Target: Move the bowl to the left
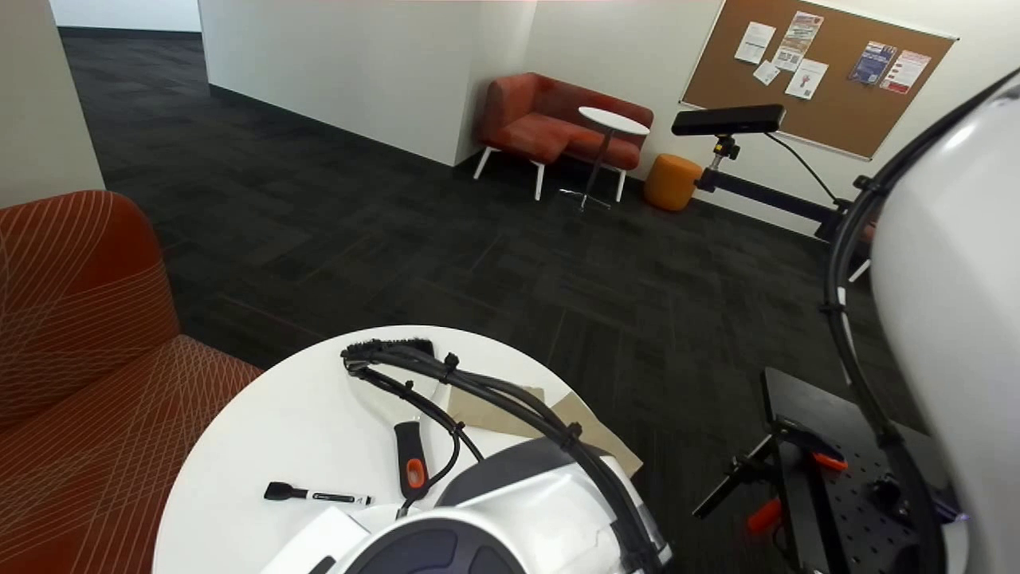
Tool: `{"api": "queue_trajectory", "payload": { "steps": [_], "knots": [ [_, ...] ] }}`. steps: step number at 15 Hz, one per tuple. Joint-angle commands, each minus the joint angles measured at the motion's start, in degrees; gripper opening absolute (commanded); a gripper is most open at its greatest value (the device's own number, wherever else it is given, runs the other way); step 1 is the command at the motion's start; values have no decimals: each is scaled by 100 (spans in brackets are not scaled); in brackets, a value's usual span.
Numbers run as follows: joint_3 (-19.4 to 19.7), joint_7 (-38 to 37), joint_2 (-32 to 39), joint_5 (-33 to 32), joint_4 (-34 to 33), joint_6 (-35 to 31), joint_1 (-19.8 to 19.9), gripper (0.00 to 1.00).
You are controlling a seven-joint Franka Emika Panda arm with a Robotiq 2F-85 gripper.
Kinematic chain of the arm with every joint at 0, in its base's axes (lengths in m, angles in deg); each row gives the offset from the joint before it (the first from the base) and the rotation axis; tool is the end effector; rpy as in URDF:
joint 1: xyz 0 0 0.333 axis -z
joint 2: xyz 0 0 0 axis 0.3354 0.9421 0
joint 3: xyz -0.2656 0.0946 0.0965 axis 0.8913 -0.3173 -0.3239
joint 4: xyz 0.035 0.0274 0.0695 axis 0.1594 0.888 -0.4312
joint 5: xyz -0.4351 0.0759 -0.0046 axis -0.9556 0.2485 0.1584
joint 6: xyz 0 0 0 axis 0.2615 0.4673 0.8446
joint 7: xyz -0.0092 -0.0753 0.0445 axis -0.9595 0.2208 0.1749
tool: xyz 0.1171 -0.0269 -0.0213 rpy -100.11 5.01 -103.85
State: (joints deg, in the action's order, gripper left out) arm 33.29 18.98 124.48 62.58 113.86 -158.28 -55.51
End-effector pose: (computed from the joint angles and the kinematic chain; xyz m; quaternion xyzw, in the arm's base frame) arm 0.5398 0.3163 -0.0403 0.9454 0.3031 0.0449 0.1108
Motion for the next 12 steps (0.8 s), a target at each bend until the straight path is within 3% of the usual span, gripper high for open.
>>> {"api": "queue_trajectory", "payload": {
  "steps": [1,3,12],
  "knots": [
    [52,51,-274,58,171,9,-18,93],
    [61,33,-380,62,237,-38,1,100],
    [85,-30,-785,229,373,-174,393,100]
  ]
}}
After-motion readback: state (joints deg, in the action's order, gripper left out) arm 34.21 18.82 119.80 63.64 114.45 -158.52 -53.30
